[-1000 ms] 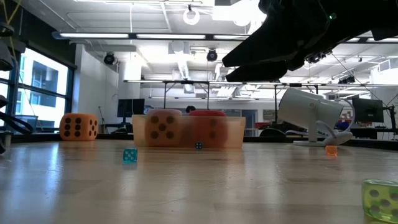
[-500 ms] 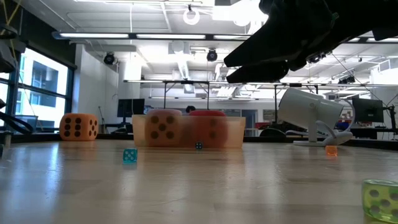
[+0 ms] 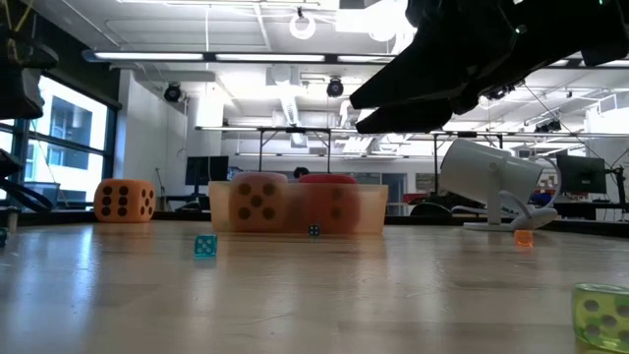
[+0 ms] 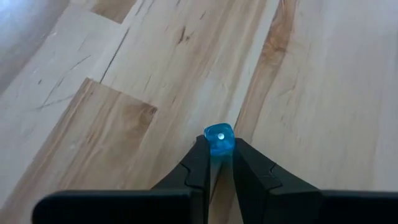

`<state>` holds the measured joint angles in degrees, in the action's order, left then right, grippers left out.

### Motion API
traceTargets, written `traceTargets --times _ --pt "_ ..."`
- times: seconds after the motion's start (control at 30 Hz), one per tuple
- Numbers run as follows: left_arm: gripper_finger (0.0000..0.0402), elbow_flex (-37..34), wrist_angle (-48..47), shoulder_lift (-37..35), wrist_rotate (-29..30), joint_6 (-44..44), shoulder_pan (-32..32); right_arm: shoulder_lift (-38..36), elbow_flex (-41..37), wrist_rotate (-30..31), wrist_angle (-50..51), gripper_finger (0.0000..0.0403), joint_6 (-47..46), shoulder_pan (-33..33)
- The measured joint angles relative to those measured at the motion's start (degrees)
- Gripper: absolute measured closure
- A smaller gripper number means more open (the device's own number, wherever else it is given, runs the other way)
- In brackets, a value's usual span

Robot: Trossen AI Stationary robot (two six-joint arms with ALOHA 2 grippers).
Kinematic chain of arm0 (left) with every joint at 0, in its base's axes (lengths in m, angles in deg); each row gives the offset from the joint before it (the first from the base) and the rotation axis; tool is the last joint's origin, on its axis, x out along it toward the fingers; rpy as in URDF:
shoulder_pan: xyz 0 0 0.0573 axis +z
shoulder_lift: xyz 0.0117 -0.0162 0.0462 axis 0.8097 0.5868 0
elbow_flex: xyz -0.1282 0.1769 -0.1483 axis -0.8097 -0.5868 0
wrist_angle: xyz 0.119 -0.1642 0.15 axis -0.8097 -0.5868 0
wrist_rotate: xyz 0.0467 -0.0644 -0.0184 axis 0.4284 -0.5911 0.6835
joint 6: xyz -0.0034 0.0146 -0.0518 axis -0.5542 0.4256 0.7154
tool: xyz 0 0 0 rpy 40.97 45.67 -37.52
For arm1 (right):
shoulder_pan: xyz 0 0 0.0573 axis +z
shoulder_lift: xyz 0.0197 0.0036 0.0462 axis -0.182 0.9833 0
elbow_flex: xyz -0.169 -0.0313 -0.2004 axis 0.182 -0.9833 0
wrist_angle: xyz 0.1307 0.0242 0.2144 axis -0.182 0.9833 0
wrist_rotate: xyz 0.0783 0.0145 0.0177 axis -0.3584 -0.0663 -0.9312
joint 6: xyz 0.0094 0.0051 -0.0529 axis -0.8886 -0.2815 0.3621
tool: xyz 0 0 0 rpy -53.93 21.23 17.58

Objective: Pick & Place Dice
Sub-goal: Put the small light blue dice in the orange bin

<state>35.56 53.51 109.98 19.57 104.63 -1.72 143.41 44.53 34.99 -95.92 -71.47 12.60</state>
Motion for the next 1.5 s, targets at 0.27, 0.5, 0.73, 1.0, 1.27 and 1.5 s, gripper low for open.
traceTargets --times 0.27,0.5,0.73,1.0,1.27,1.5 --pt "0.0364 0.7 -0.4 -7.4 -1.1 -18.0 10.1 0.0 0.0 0.0 -0.1 0.001 0.0 0.0" --pt "0.0364 4.1 -0.5 -12.9 1.0 -38.9 24.0 0.0 0.0 0.0 -0.1 0.001 0.0 0.0" --pt "0.0364 9.3 6.3 -15.6 3.6 -60.1 39.7 0.0 0.0 0.0 -0.1 0.001 0.0 0.0" --pt "0.0364 10.5 23.5 -13.4 -13.3 -68.4 58.6 0.0 0.0 0.0 -0.1 0.001 0.0 0.0" --pt "0.0367 10.5 34.8 -2.1 -28.4 -66.4 68.6 0.0 0.0 -0.1 -0.1 0.001 0.0 0.0" --pt "0.0367 10.5 38.0 5.8 -18.5 -66.4 70.1 0.0 0.0 0.0 -0.1 0.001 0.0 0.0"
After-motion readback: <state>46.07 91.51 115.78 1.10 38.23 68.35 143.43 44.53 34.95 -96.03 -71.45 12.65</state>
